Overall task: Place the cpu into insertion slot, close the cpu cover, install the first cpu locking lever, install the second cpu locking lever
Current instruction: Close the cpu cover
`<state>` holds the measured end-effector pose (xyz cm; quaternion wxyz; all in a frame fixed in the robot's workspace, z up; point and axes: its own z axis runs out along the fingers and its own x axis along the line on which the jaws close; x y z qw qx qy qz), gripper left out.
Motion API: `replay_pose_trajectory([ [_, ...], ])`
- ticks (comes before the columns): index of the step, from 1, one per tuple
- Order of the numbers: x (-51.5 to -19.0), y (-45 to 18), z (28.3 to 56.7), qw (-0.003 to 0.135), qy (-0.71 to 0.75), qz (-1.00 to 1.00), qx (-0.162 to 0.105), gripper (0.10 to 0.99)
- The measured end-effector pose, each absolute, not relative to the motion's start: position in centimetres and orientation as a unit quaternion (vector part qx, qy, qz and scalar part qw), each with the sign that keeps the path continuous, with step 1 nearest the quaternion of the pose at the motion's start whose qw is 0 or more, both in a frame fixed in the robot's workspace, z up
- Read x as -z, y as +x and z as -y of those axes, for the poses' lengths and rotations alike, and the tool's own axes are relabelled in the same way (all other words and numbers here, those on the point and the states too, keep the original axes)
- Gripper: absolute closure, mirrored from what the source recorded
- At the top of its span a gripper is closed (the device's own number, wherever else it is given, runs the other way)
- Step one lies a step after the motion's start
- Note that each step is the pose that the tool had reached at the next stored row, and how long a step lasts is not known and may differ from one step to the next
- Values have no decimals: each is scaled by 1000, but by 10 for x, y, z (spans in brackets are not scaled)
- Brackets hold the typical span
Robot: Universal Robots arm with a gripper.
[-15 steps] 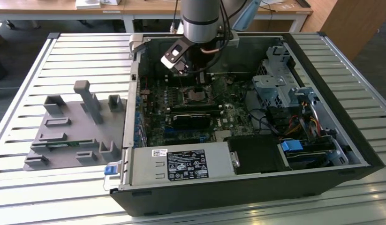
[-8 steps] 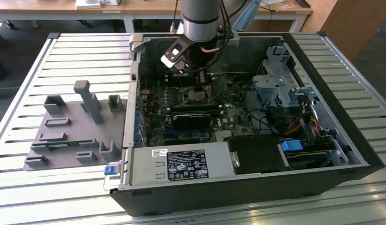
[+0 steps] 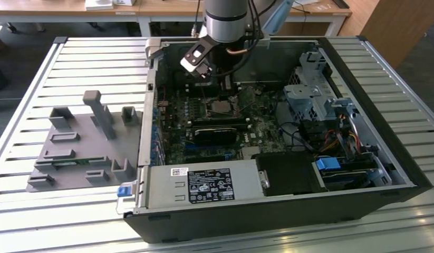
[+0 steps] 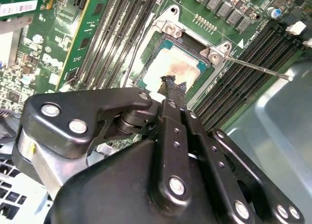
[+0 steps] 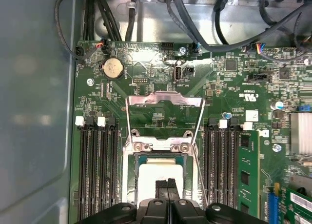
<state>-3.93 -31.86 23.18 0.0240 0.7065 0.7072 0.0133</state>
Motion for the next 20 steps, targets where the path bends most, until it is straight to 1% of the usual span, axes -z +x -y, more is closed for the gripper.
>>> replay_pose_trajectory([
  [9,-268,-39,319,26,706,-707,-11,980],
  [18,-268,-38,325,26,706,-707,-11,980],
  [20,-268,-33,325,24,706,-707,-13,980],
])
